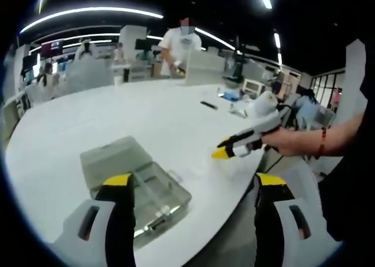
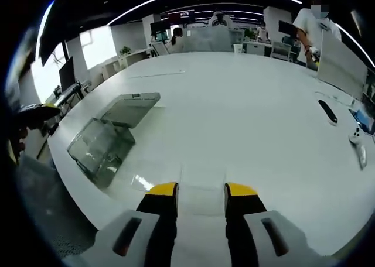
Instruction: Insert the divider into the dual guide fixture by aligning both edges with the guide slots and pushing it downward to the bottom, including one-sided entry, uneven engagement, binding, and posture correction.
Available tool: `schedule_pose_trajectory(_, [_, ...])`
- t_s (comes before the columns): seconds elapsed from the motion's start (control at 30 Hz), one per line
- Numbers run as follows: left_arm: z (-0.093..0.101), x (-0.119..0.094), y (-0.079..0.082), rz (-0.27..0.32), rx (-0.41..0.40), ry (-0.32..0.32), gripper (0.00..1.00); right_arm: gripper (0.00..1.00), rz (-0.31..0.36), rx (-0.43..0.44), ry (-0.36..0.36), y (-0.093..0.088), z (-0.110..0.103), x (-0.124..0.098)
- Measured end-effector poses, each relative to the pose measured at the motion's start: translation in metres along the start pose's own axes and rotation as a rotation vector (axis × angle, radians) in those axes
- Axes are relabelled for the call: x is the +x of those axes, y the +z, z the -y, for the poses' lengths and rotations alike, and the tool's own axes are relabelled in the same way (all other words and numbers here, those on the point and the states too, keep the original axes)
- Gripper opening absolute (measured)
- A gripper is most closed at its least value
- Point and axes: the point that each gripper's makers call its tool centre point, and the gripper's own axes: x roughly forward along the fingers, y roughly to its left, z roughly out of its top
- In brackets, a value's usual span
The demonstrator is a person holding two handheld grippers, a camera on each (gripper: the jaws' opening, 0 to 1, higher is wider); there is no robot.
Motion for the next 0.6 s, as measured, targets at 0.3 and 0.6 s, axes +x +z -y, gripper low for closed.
schedule_pose_trajectory(0.3, [0.0,-0.001,-0.001,0.011,-0.025,-0.007,0.78,0.27,0.031,-0.012,0.04,0.011,-0.021,-0.006])
schedule_pose_trajectory(0.6, [-0.004,-0.003,0.0,0.024,-0.055,0.0,0.74,0.27,0.055,-0.037,0.088,0.017,-0.043,-0.01])
